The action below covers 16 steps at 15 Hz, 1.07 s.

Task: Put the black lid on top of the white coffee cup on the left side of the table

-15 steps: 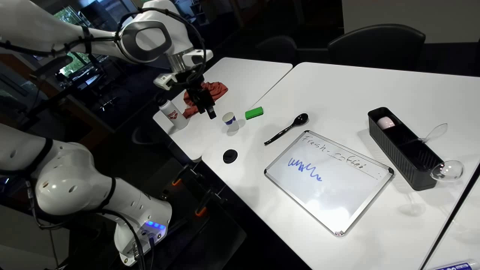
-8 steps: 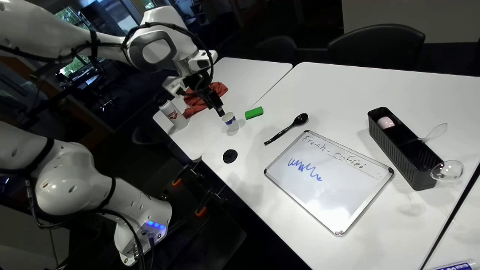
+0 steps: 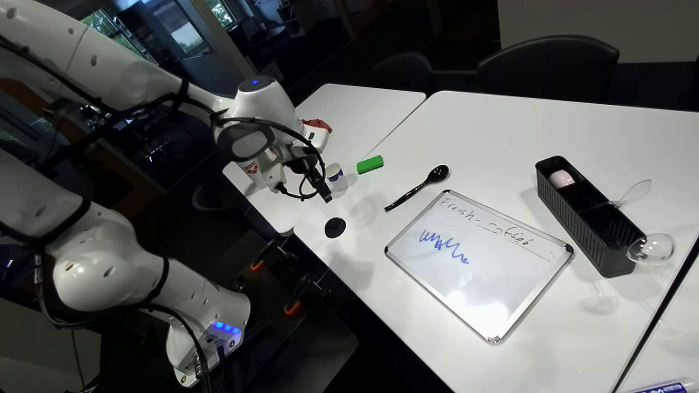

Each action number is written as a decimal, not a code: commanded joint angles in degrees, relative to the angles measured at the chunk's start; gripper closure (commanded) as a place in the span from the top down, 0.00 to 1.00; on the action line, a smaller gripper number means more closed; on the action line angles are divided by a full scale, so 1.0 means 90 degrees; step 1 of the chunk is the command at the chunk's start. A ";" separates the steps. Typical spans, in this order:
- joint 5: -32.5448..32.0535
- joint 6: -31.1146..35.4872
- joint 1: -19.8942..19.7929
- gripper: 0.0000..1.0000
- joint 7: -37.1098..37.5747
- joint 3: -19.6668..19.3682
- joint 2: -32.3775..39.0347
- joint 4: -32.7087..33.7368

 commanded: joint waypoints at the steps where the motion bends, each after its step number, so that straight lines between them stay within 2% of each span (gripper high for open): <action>1: 0.0636 0.0639 0.0111 1.00 -0.0177 0.0249 0.0564 -0.0175; 5: 0.0968 0.1049 0.0024 1.00 -0.0011 0.0609 0.1371 0.0004; 11: 0.0718 0.1736 -0.0058 1.00 0.0469 0.0931 0.2379 0.0278; 16: 0.0332 0.1953 0.0141 1.00 0.1043 0.0787 0.3026 0.0662</action>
